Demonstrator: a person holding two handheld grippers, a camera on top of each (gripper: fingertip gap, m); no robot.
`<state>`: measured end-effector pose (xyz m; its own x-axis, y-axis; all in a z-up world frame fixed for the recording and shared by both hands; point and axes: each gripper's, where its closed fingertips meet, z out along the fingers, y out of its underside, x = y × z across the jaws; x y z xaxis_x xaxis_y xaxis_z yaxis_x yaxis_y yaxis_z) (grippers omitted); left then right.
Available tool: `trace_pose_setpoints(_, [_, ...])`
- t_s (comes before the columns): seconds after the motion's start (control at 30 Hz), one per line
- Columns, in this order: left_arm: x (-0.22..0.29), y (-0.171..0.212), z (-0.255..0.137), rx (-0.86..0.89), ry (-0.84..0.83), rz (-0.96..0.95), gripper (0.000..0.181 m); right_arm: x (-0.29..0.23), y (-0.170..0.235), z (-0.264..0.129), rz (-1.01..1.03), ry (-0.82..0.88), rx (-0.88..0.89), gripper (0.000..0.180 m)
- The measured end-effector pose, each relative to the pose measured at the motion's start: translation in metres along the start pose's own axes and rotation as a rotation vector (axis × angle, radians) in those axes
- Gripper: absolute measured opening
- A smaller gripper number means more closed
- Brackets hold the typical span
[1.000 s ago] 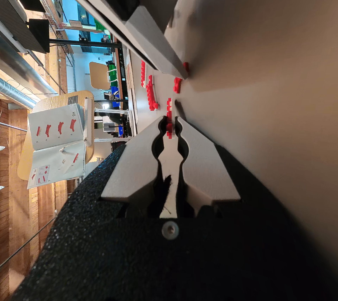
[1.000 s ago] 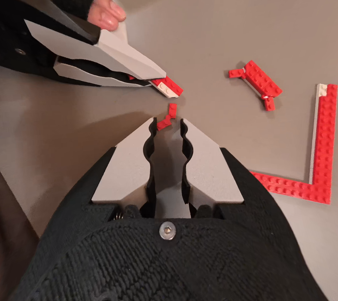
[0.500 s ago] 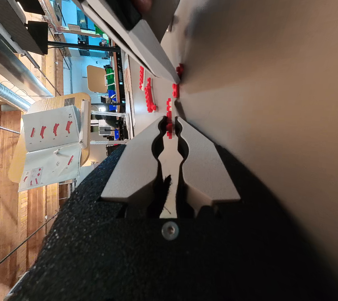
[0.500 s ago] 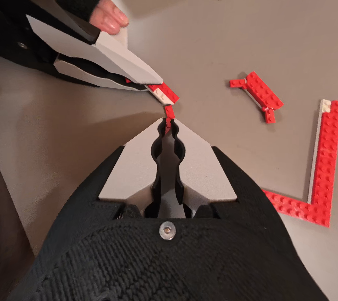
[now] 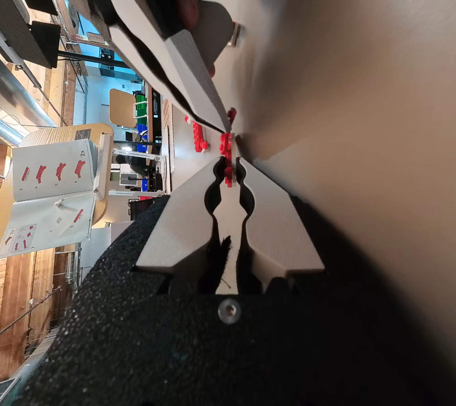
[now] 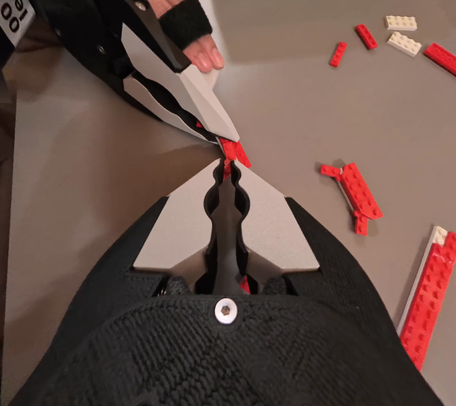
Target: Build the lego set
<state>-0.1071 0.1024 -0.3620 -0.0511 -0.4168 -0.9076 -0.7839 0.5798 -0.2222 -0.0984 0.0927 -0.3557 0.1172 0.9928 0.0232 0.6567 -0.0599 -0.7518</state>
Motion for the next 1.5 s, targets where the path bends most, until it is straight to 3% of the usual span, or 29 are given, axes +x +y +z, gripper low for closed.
trace_pose_setpoints(0.33, [0.0, 0.001, 0.0, 0.002, 0.001, -0.01, 0.006, 0.001, 0.002, 0.006, -0.121, 0.021, -0.065, 0.007])
trace_pose_setpoints(0.7, [0.0, 0.002, 0.001, -0.024, 0.003, -0.016, 0.007, 0.001, 0.005, 0.009, -0.296, 0.19, -0.139, 0.015])
trace_pose_setpoints(1.03, [-0.001, 0.003, 0.002, -0.044, 0.01, -0.031, 0.007, 0.007, 0.004, 0.011, -0.413, 0.323, -0.171, 0.012])
trace_pose_setpoints(1.33, [0.0, 0.002, 0.001, -0.042, 0.005, -0.02, 0.007, 0.005, 0.004, 0.006, -0.318, 0.231, -0.144, 0.006])
trace_pose_setpoints(1.5, [-0.001, 0.001, 0.001, -0.04, -0.012, 0.042, 0.007, 0.006, 0.006, 0.0, -0.047, 0.096, -0.104, 0.006])
